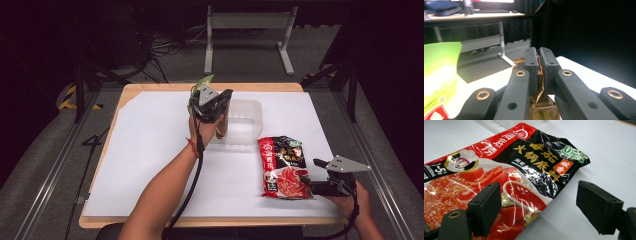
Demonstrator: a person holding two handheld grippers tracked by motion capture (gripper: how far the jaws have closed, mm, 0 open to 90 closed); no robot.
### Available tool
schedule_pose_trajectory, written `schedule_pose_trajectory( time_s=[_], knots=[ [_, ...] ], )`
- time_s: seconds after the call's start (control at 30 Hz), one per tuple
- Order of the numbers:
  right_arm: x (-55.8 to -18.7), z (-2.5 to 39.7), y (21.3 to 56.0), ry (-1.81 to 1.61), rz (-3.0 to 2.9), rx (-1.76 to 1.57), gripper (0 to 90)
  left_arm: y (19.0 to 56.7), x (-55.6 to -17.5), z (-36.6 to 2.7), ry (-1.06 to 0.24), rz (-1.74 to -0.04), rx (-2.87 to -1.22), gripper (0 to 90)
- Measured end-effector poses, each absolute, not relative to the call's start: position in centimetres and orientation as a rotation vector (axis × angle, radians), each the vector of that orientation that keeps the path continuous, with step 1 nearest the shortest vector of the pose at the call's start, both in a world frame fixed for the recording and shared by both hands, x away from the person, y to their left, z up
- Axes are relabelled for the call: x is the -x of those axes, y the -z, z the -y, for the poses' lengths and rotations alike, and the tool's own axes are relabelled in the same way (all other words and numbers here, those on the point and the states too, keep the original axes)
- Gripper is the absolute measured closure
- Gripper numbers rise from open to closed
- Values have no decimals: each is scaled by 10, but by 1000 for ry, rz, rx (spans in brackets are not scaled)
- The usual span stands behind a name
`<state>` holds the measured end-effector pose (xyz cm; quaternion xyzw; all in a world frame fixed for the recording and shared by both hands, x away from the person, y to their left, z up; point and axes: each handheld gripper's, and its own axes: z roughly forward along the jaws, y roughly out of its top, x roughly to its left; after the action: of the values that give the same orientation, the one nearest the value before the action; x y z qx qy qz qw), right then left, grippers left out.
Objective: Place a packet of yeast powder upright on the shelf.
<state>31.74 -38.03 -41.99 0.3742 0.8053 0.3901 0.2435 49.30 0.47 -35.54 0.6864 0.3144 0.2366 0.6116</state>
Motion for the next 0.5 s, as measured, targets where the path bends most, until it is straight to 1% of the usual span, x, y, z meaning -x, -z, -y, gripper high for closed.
schedule_pose_trajectory(
  time_s=[0.23, 0.37, 0.47, 0.5],
  knots=[
    [-317, 381, 419, -1070, -2195, -1023, 206, 363, -478, -9, -494, -650, -1601, 843],
    [-318, 380, 420, -1067, -2199, -1026, 207, 364, -471, -13, -493, -611, -1617, 838],
    [-318, 379, 419, -1065, -2202, -1016, 207, 365, -468, -17, -460, -586, -1621, 819],
    [-318, 379, 419, -1064, -2202, -1016, 207, 364, -468, -18, -474, -584, -1629, 808]
  ],
)
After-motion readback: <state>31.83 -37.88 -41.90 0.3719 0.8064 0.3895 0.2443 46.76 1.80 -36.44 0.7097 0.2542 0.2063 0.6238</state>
